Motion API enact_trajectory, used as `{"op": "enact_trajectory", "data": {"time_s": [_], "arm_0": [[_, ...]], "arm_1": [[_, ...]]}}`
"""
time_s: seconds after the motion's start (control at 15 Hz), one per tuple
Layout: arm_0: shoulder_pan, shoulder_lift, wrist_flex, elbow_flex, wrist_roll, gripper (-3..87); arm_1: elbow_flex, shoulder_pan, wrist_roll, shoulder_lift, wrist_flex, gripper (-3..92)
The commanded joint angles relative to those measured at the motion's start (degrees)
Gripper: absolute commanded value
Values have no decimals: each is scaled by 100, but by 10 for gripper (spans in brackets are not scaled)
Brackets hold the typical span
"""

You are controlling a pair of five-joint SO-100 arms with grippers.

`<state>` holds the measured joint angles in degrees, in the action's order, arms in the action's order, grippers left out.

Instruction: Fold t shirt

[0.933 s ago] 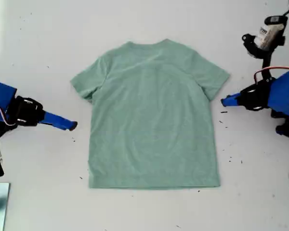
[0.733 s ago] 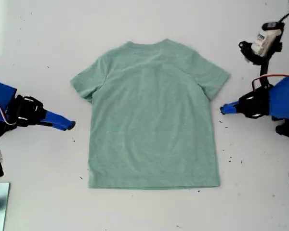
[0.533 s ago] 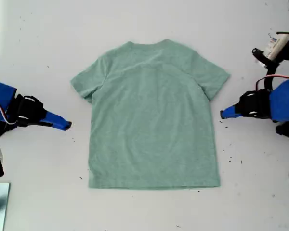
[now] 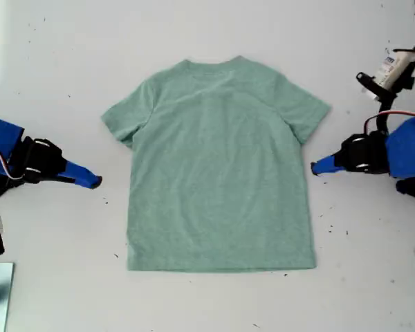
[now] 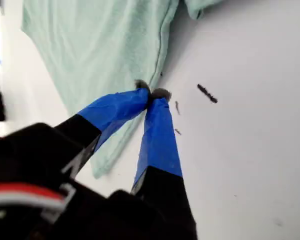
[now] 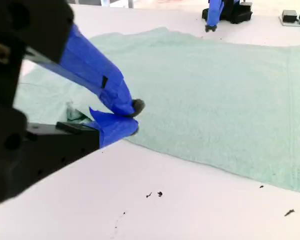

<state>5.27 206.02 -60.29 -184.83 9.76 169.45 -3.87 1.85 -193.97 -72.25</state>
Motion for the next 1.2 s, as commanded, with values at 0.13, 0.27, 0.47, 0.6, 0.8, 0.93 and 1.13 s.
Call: {"op": "enact_trajectory", "data": {"time_s": [0.13,0.27,0.47,0.6,0.8,0.93,1.13], "arm_0": [[53,53,79,-70,88,-1],[79,53,88,-70,114,-1],[79,53,88,-70,114,-1],[62,53,88,-70,114,-1],[53,53,88,-70,88,-1],[26,53,88,-70,79,-1],[44,53,88,-70,79,-1]], "arm_1": [[-4702,-1389,2294,3647,-1503,23],[-6565,-2092,3375,5098,-2496,23],[-7699,-2733,4605,5766,-2830,22],[-7348,-3050,4896,5766,-2830,186],[-6284,-3753,5273,5458,-2505,317],[-5344,-4104,5493,5221,-1749,314],[-4034,-4544,5730,5265,-562,309]]}}
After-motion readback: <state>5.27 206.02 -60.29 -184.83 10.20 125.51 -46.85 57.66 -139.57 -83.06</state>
